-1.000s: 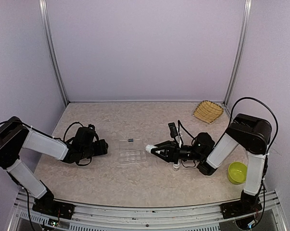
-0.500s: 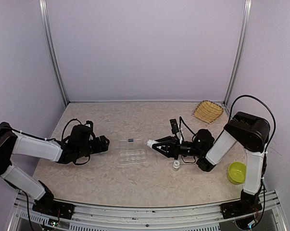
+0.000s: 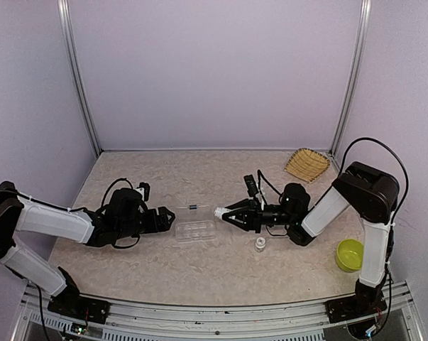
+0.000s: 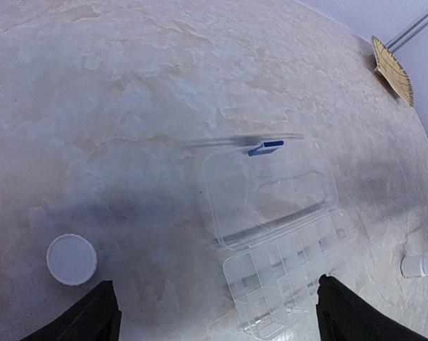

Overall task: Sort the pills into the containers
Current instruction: Pour the pill into the compartment of the pill container.

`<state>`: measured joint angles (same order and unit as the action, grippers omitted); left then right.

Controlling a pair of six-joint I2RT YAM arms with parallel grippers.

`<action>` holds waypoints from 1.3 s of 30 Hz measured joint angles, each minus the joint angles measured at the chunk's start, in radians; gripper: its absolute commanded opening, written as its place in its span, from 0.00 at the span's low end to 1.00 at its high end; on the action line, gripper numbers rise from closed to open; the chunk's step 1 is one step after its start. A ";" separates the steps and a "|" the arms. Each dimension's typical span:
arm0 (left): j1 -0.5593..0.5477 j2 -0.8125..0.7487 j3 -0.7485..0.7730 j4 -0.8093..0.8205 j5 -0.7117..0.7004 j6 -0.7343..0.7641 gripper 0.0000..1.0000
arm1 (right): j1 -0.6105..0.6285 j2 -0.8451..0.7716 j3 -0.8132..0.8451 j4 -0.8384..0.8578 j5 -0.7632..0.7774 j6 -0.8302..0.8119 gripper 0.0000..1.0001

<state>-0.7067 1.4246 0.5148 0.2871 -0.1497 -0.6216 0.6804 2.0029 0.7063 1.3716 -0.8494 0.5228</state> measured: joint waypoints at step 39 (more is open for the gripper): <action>-0.036 0.027 0.000 0.027 0.046 -0.023 0.95 | -0.028 0.155 0.072 -0.088 -0.063 -0.073 0.15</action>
<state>-0.7429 1.4521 0.5152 0.3141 -0.1040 -0.6445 0.6521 2.1582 0.7780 1.2839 -0.9123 0.4500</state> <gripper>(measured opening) 0.946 0.329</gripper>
